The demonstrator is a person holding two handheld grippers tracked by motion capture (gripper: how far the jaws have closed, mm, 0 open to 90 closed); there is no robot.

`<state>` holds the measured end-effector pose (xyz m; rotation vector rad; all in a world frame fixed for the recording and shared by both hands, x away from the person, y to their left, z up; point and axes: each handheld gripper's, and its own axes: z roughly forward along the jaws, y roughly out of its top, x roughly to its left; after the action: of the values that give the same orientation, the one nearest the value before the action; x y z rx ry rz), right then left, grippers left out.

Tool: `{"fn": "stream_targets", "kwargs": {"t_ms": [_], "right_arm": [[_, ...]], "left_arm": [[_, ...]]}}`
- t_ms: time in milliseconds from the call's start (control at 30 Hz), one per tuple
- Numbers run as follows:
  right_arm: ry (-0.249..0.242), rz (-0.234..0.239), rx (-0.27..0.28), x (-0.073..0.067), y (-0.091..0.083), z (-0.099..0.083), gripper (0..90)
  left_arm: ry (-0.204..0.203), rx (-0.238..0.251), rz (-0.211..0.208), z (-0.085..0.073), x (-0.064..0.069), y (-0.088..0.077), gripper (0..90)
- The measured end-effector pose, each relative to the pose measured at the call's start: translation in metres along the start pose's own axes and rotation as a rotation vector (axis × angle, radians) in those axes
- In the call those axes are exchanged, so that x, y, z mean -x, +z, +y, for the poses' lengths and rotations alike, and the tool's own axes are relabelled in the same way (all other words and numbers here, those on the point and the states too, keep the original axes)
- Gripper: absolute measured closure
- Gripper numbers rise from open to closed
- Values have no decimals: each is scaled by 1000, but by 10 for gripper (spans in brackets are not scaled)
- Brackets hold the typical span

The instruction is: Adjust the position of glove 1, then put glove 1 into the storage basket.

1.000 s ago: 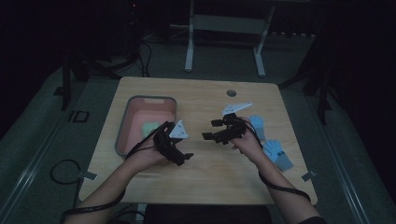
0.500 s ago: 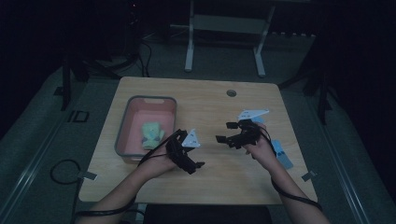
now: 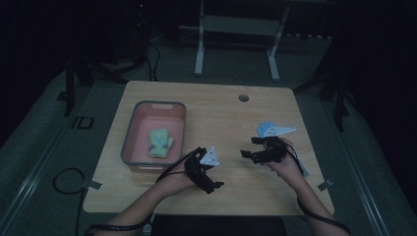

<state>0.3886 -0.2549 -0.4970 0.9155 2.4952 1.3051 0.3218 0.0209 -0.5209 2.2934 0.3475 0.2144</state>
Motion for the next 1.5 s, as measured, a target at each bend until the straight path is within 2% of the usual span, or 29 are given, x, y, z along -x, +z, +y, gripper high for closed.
{"fn": "stream_targets", "kwargs": {"t_ms": [167, 233, 333, 400, 433, 500, 700, 833, 1100, 1333, 1500], "right_arm": [[27, -38, -4, 9, -5, -12, 216], [36, -52, -12, 13, -8, -16, 244], [30, -88, -16, 19, -13, -21, 297], [29, -105, -17, 21, -15, -22, 302], [32, -117, -14, 25, -18, -23, 317], [46, -165, 0, 38, -26, -25, 374], [78, -224, 7, 72, -32, -19, 439], [76, -257, -11, 92, -27, -16, 475], [112, -260, -113, 121, -4, -19, 537], [114, -261, -150, 129, 5, -24, 550], [97, -287, -189, 127, 12, -31, 584]], "left_arm": [[-5, -1, -32, -11, 5, 12, 43], [-3, 1, -28, -15, 6, 15, 43], [-21, 8, -28, -21, 7, 18, 43], [-28, 15, -25, -23, 8, 18, 43], [-39, 21, -6, -27, 9, 18, 43], [-55, 32, 5, -30, 11, 18, 43], [-64, 42, 34, -36, 11, 18, 43], [-83, 79, 51, -38, 11, 16, 43], [-83, 86, 62, -42, 10, 14, 43], [-103, 98, 63, -42, 10, 14, 43], [-105, 105, 63, -42, 10, 14, 42]]}}
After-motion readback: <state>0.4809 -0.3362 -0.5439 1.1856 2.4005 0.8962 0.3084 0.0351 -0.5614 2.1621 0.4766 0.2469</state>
